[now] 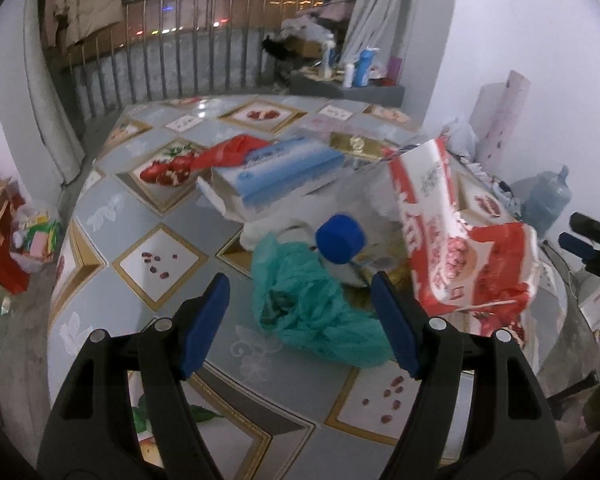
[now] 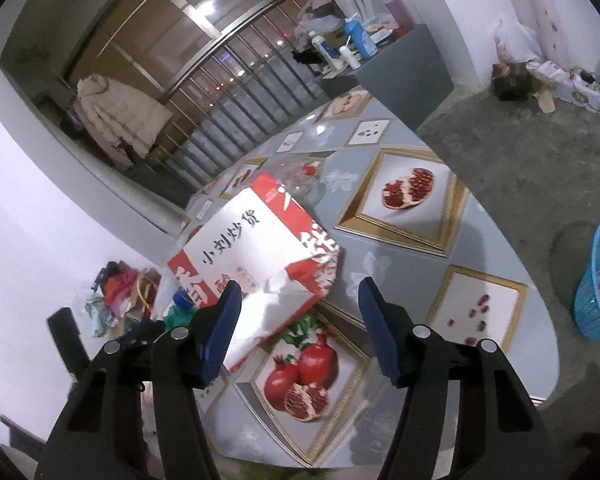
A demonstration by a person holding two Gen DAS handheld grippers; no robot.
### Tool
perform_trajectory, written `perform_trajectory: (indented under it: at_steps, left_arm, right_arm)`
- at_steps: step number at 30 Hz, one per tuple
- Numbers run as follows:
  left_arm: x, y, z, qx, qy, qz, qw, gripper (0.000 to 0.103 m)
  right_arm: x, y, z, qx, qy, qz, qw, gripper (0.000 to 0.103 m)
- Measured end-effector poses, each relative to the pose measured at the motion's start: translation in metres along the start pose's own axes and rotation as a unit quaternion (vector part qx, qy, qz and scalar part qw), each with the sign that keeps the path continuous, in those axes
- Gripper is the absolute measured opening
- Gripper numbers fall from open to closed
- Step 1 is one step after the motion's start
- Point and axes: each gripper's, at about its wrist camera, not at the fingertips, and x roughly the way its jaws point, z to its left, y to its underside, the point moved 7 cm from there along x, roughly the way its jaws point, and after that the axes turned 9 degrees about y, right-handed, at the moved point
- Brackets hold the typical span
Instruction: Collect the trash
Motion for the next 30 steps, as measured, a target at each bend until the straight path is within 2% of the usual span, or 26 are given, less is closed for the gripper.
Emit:
perform_trajectory:
  at_steps: [8,14,20,30]
  left_arm:
    - [0.013,0.006,0.004,-0.005,-0.008,0.017,0.9998,0.062]
    - [0.016,0.005,0.004,-0.015,-0.006,0.023,0.9996,0.056]
    - [0.017,0.005,0.004,-0.015,-0.005,0.024,0.9996,0.054]
    - [0.017,0.005,0.004,-0.015,-0.006,0.024,0.9996,0.053]
  right_arm:
    - [0.025,-0.014,0.004,0.008,0.004,0.016,1.000,0.060]
    - [0.051,-0.017,-0.007,0.047,-0.008,0.074,0.996,0.060]
    - [0.069,-0.001,-0.013,0.067,-0.013,0.126,0.990,0.060]
    - [0.075,0.022,-0.020,0.071,-0.013,0.175,0.982,0.036]
